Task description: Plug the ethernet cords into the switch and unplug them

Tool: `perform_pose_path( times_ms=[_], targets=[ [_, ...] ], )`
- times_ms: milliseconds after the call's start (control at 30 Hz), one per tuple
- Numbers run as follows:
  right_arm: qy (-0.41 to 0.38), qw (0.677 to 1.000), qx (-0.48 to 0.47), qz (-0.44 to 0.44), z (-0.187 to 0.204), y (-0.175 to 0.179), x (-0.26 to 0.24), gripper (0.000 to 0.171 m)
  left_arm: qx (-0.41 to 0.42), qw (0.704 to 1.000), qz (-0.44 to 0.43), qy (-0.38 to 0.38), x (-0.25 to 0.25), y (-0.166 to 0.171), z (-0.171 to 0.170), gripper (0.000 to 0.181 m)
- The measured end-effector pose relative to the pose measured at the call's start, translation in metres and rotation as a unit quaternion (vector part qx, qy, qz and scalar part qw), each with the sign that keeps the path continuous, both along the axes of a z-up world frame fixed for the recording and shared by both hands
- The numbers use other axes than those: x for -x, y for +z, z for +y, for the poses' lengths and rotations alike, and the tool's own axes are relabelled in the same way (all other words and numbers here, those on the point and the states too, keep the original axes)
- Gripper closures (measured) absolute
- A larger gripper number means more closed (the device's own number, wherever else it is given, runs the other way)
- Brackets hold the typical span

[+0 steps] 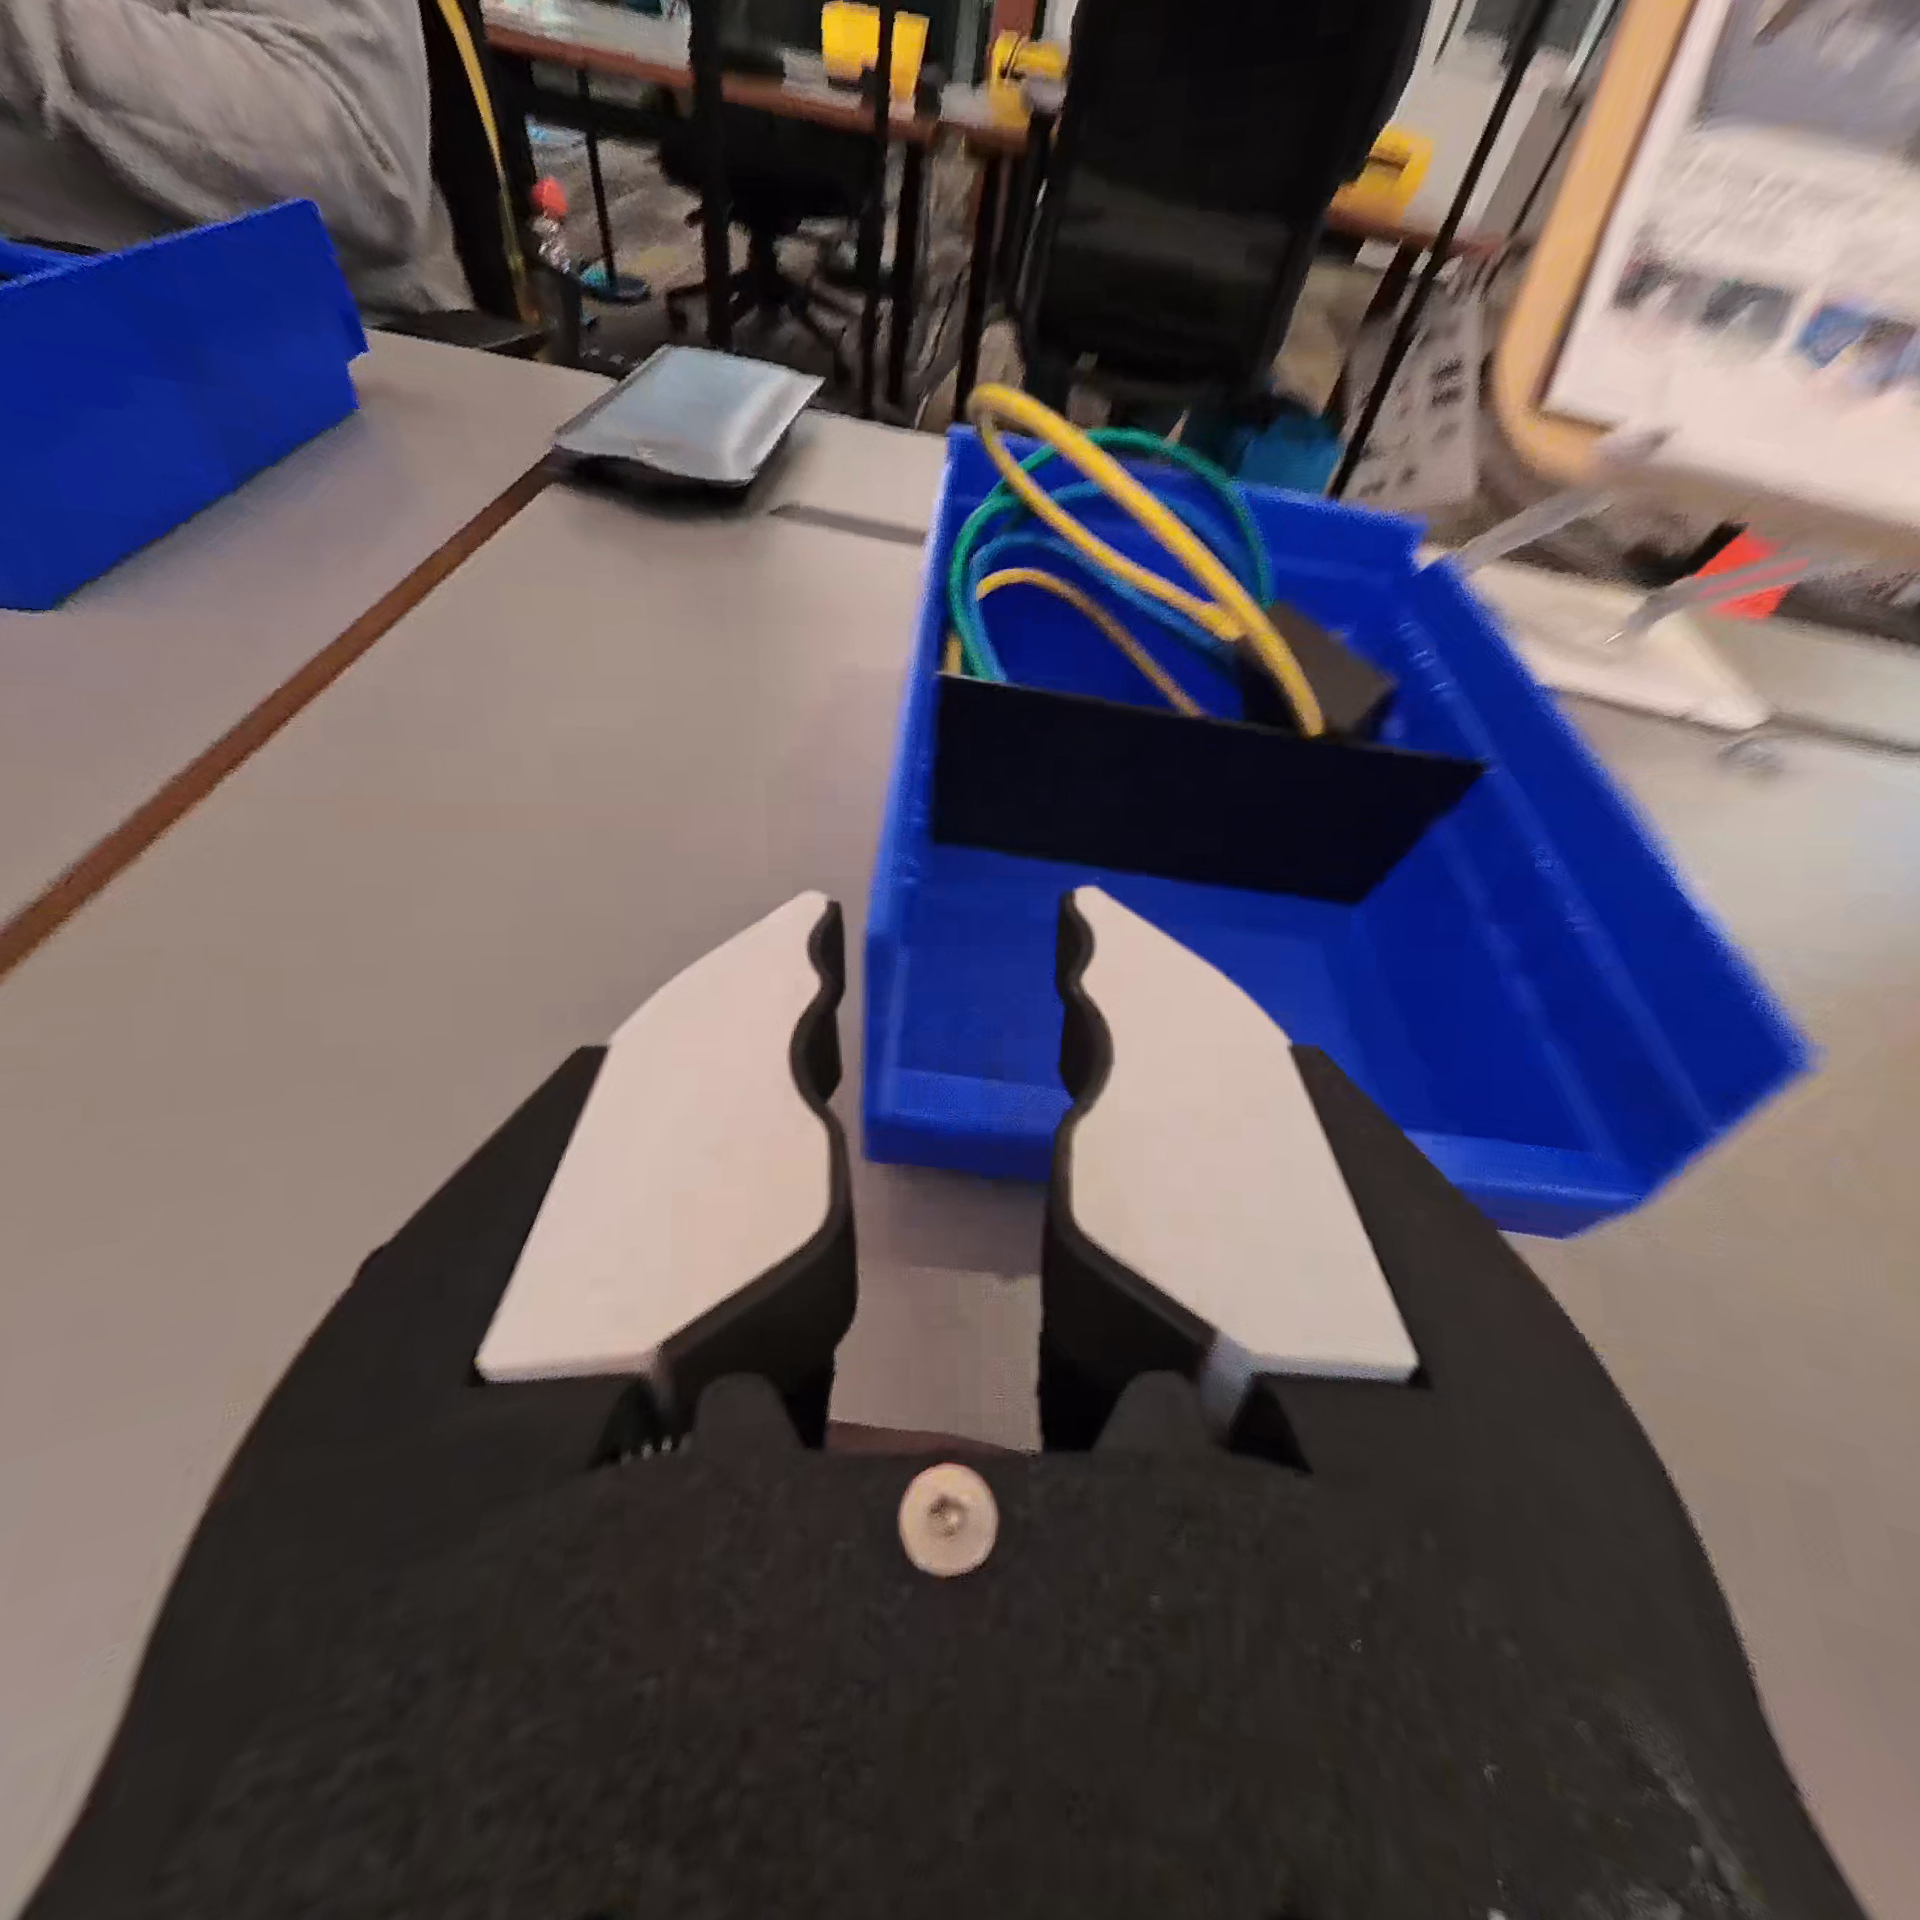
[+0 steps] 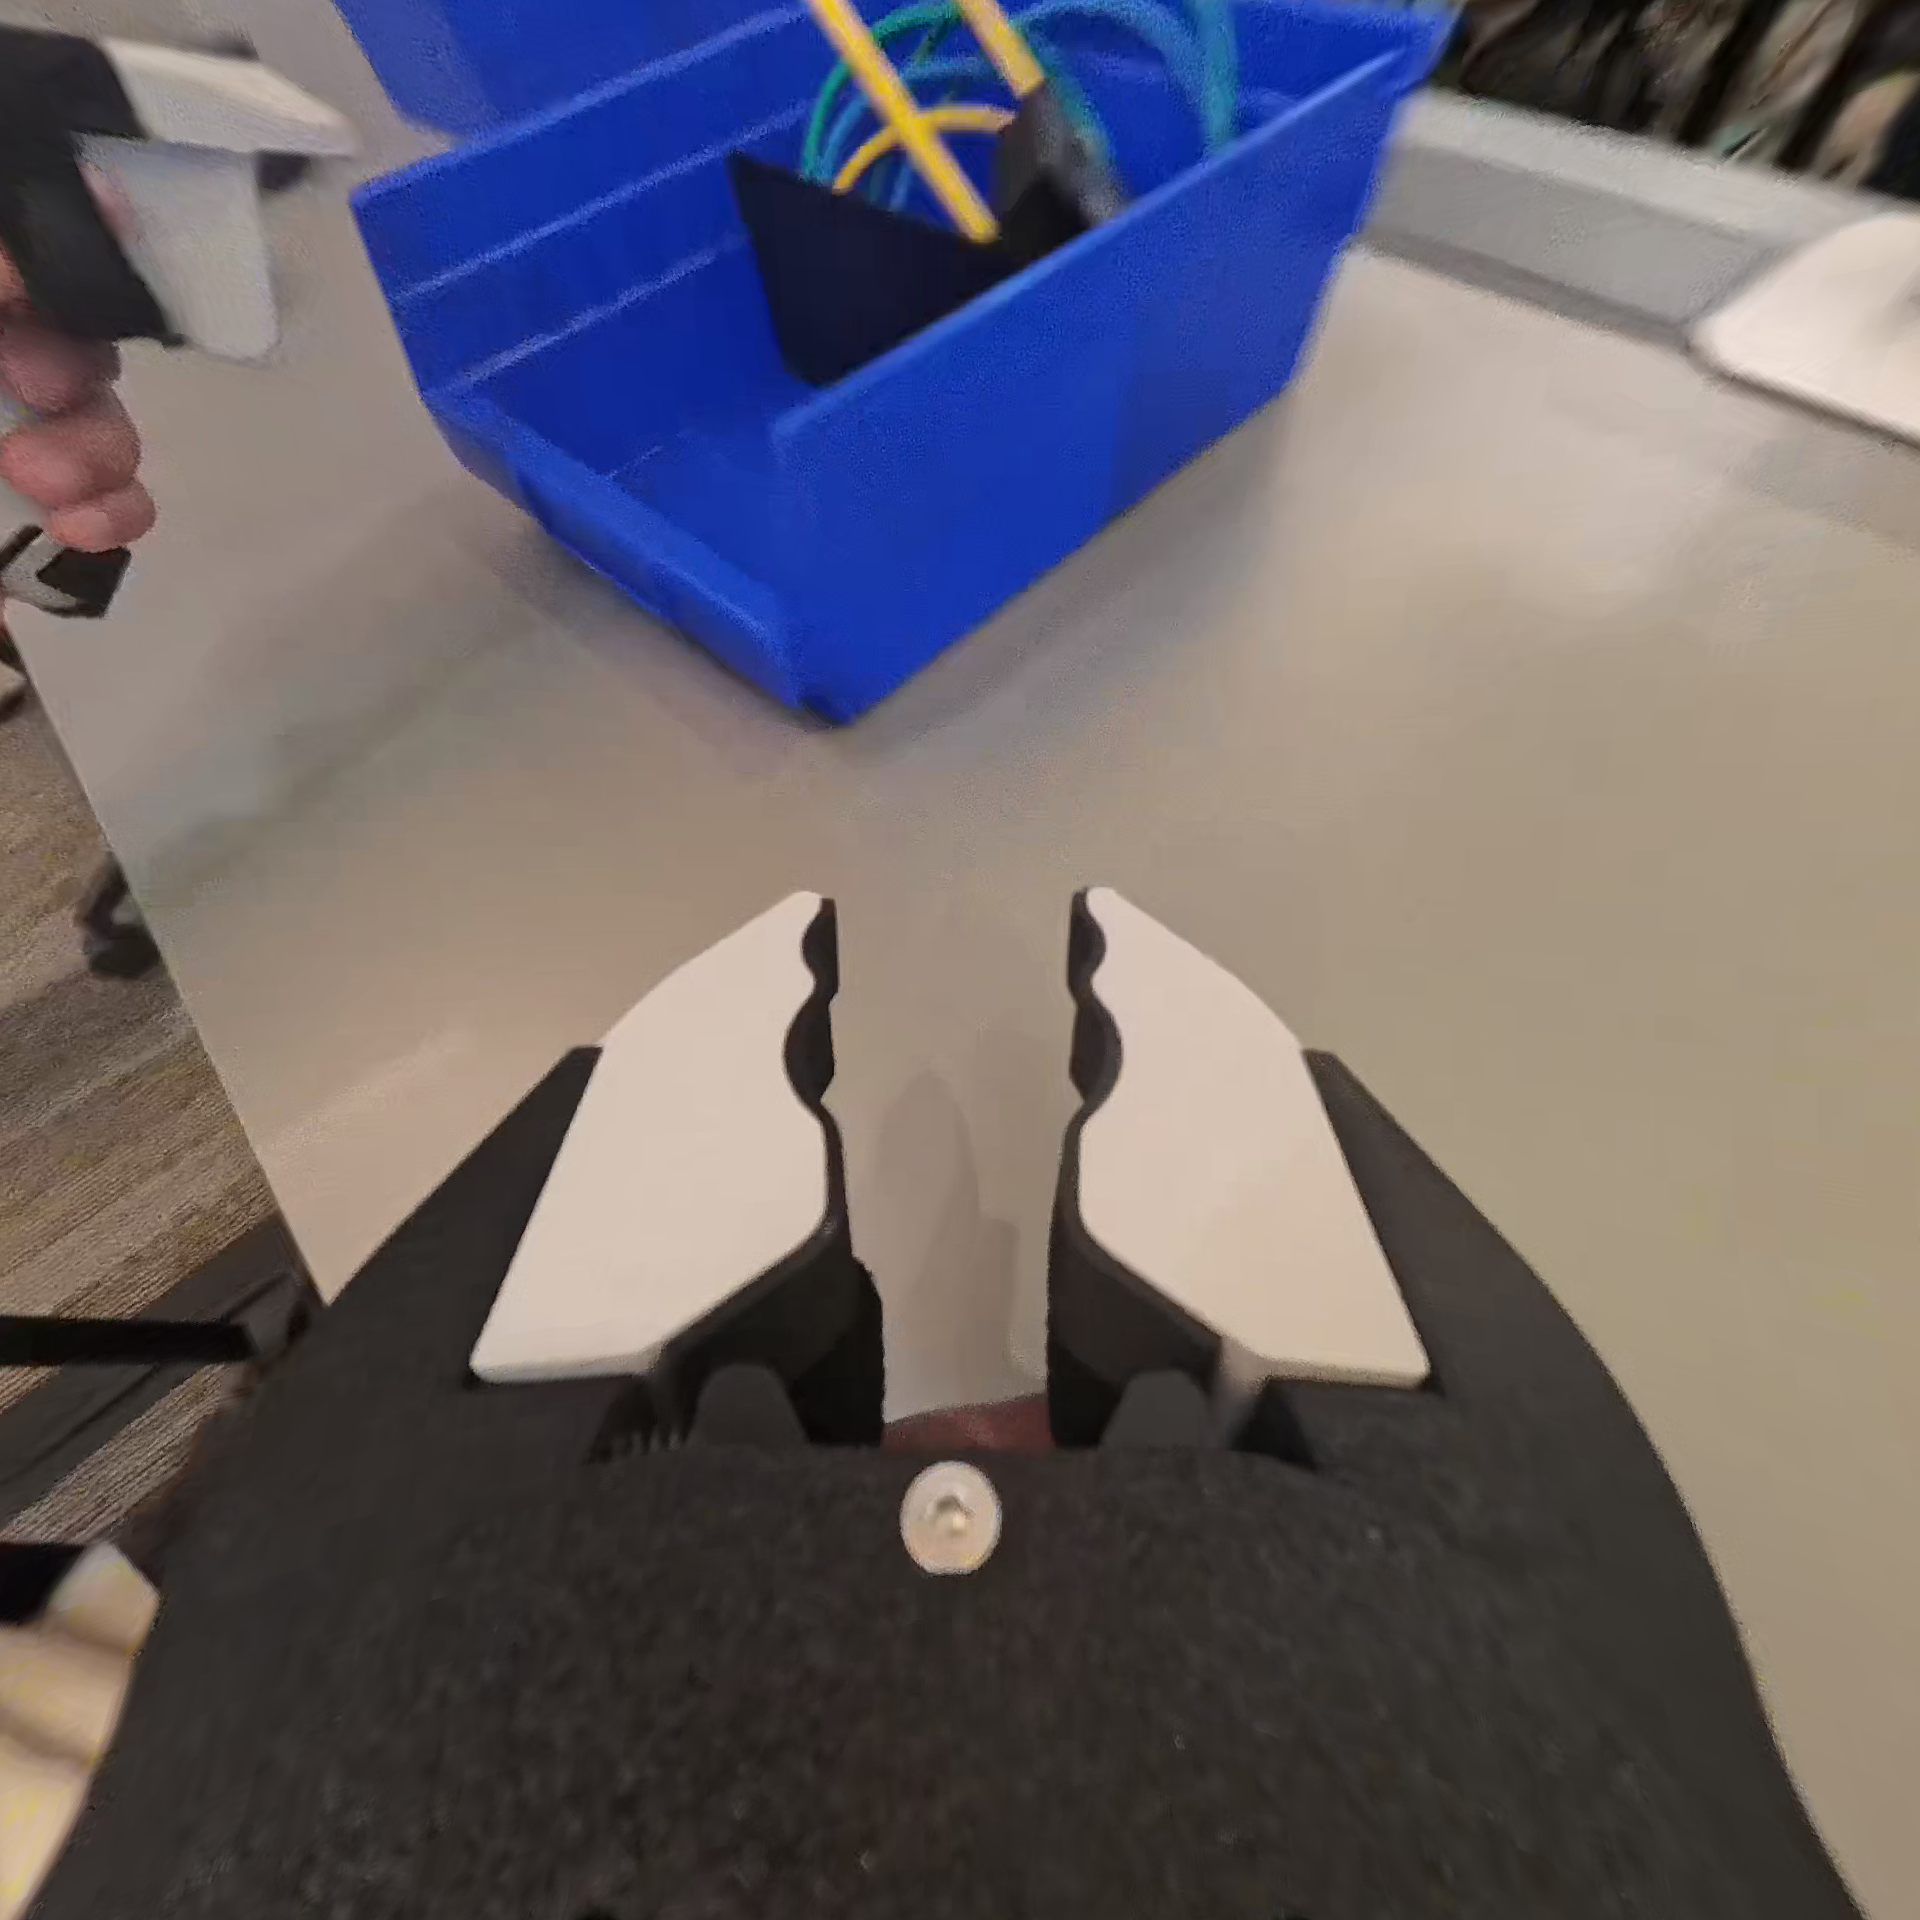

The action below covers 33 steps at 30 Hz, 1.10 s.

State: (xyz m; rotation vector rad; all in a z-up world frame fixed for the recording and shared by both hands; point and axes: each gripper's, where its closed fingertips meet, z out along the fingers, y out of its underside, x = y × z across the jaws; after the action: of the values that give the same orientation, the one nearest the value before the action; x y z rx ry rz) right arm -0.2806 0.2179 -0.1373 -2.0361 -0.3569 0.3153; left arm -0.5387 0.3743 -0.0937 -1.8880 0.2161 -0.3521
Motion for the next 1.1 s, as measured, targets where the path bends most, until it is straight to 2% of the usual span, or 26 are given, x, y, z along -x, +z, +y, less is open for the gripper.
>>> perform_pose_path(
  times_ms=[67, 133, 200, 300, 400, 467, 600, 733, 833, 933, 1100],
  targets=[
    [-0.030, 0.998, -0.048, 0.020, -0.033, 0.004, -0.053, 0.132, -0.007, 0.999, -0.038, -0.012, -0.013, 0.002, -0.019, 0.143],
    [-0.074, 0.996, -0.051, 0.030, -0.065, -0.003, -0.108, 0.133, 0.006, 0.998, -0.056, -0.040, -0.036, -0.005, -0.037, 0.143],
    [-0.152, 0.987, -0.054, 0.007, -0.090, -0.006, -0.172, 0.135, 0.030, 0.994, -0.066, -0.078, -0.062, -0.014, -0.054, 0.143],
    [-0.239, 0.966, -0.099, 0.004, -0.112, 0.017, -0.245, 0.141, 0.052, 0.990, -0.043, -0.120, -0.084, -0.026, -0.076, 0.143],
    [-0.296, 0.947, -0.121, 0.017, -0.118, 0.028, -0.291, 0.146, 0.045, 0.991, -0.012, -0.127, -0.083, -0.030, -0.086, 0.143],
    [-0.310, 0.945, -0.104, 0.025, -0.117, 0.018, -0.302, 0.146, 0.045, 0.991, -0.012, -0.124, -0.079, -0.030, -0.087, 0.144],
    [-0.302, 0.950, -0.058, 0.047, -0.114, -0.002, -0.293, 0.146, 0.069, 0.989, -0.021, -0.128, -0.080, -0.039, -0.086, 0.144],
    [-0.298, 0.950, -0.073, 0.059, -0.113, 0.003, -0.287, 0.152, 0.089, 0.986, -0.026, -0.141, -0.085, -0.046, -0.087, 0.144],
    [-0.296, 0.951, -0.080, 0.046, -0.113, 0.004, -0.288, 0.164, 0.091, 0.985, -0.019, -0.148, -0.089, -0.047, -0.087, 0.144],
    [-0.292, 0.953, -0.070, 0.048, -0.114, 0.000, -0.287, 0.163, 0.111, 0.981, -0.006, -0.157, -0.094, -0.056, -0.091, 0.144],
    [-0.288, 0.954, -0.071, 0.055, -0.113, 0.001, -0.285, 0.162, 0.097, 0.984, -0.003, -0.151, -0.093, -0.051, -0.091, 0.145]
  ],
)
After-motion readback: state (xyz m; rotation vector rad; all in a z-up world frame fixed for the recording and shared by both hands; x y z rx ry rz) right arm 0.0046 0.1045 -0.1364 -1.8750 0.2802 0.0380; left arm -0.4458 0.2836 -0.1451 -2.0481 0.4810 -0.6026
